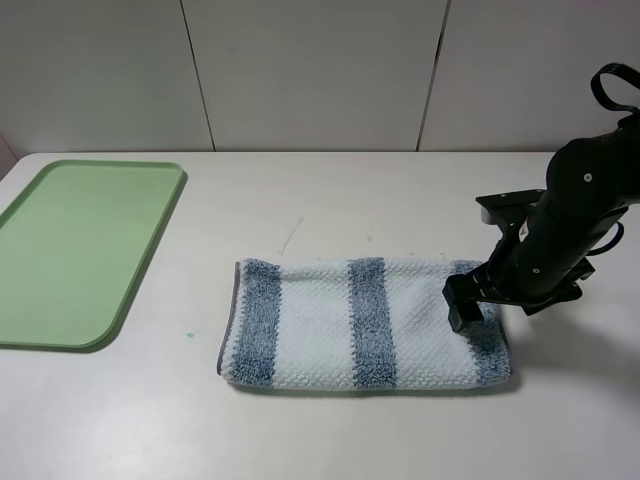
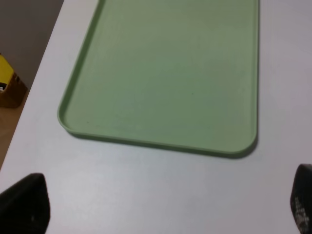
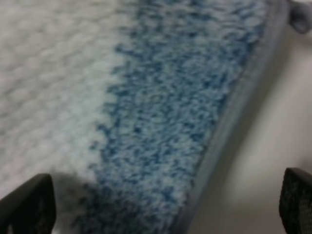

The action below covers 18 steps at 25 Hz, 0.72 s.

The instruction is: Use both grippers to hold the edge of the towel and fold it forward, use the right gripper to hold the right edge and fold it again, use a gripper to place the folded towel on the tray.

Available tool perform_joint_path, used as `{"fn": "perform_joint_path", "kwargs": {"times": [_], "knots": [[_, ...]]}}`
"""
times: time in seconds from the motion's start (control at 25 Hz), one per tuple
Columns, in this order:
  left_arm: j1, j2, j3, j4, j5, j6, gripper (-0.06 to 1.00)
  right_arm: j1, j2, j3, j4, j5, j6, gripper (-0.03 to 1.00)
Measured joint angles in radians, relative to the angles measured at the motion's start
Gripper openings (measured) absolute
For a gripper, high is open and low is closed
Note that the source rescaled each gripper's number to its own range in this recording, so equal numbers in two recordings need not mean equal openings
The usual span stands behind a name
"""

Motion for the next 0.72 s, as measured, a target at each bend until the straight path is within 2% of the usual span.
{"fn": "perform_joint_path", "kwargs": {"times": [0.72], "knots": [[0.000,0.000,0.000,0.000,0.000,0.000,0.99,-0.004,0.150,-0.014,0.012,-0.060,0.000,1.00]]}}
